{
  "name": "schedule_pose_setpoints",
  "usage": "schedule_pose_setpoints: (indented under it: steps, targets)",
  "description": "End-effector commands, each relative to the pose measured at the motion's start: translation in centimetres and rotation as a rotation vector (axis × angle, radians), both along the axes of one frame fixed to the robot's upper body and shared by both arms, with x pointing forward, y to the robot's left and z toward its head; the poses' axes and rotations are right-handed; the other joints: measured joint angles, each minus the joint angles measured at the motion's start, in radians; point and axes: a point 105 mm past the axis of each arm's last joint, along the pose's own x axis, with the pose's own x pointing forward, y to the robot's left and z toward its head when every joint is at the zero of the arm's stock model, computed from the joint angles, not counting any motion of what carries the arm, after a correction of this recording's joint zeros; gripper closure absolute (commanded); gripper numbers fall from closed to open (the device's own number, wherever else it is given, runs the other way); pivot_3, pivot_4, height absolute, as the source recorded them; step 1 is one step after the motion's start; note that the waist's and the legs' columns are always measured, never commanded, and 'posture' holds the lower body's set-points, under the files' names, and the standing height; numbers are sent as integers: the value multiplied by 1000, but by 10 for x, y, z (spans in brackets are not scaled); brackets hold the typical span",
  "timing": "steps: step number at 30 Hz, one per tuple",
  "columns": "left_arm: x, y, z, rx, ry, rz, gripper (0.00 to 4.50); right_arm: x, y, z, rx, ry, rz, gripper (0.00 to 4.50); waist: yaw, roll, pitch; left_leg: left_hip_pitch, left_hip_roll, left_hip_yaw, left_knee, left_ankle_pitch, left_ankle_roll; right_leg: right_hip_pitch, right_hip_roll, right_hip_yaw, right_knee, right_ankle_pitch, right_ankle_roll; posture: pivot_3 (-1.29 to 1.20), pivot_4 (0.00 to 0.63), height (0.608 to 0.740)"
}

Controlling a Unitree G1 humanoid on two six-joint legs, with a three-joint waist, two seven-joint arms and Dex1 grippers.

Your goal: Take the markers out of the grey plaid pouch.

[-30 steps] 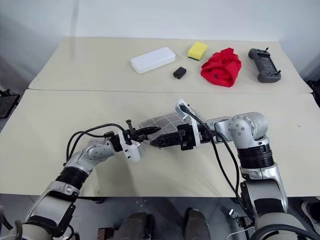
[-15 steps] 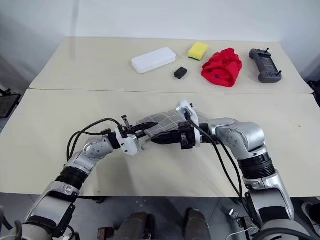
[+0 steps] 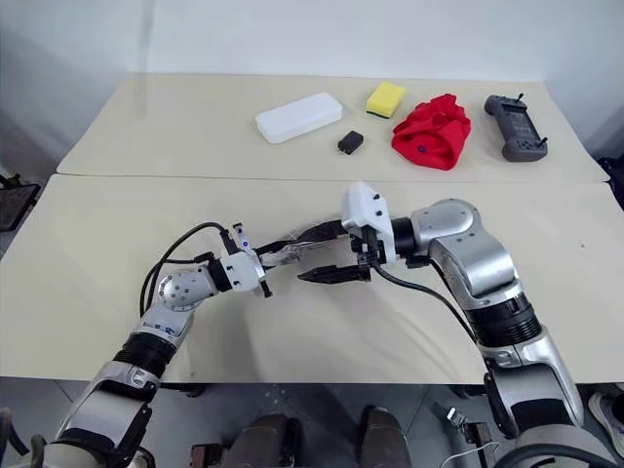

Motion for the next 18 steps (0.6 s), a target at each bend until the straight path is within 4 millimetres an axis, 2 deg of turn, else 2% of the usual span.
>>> schedule_pose_setpoints:
  steps: [1, 6, 7, 9, 16, 18]
  targets:
    - [0, -2, 9, -6, -33, -10, 4500, -2, 11, 12, 6, -47, -1, 1373, 0, 0, 0, 0, 0, 0, 0, 0, 0, 0, 0, 0, 0, 0, 0, 0, 150, 740]
    - [1, -3, 8, -6, -33, -5, 4500, 0, 19, 9, -7, -54, -19, 1373, 1, 0, 0, 0, 0, 0, 0, 0, 0, 0, 0, 0, 0, 0, 0, 0, 150, 740]
    - [1, -2, 8, -7, -33, -4, 4500, 1, 20, 8, -10, -61, -23, 1552, 0, 0, 0, 0, 0, 0, 0, 0, 0, 0, 0, 0, 0, 0, 0, 0, 150, 740]
    - [1, -2, 8, -7, -33, -2, 4500, 1, 21, 8, -8, -65, -21, 1987, 1, 0, 0, 0, 0, 0, 0, 0, 0, 0, 0, 0, 0, 0, 0, 0, 150, 740]
    - [2, -1, 7, -11, -30, 7, 4500, -4, 22, 8, 3, -68, 17, 4348, 0, 0, 0, 0, 0, 0, 0, 0, 0, 0, 0, 0, 0, 0, 0, 0, 150, 740]
    - [2, 1, 7, -14, -29, 15, 4500, -9, 19, 12, 24, -61, 52, 4483, 0, 0, 0, 0, 0, 0, 0, 0, 0, 0, 0, 0, 0, 0, 0, 0, 150, 740]
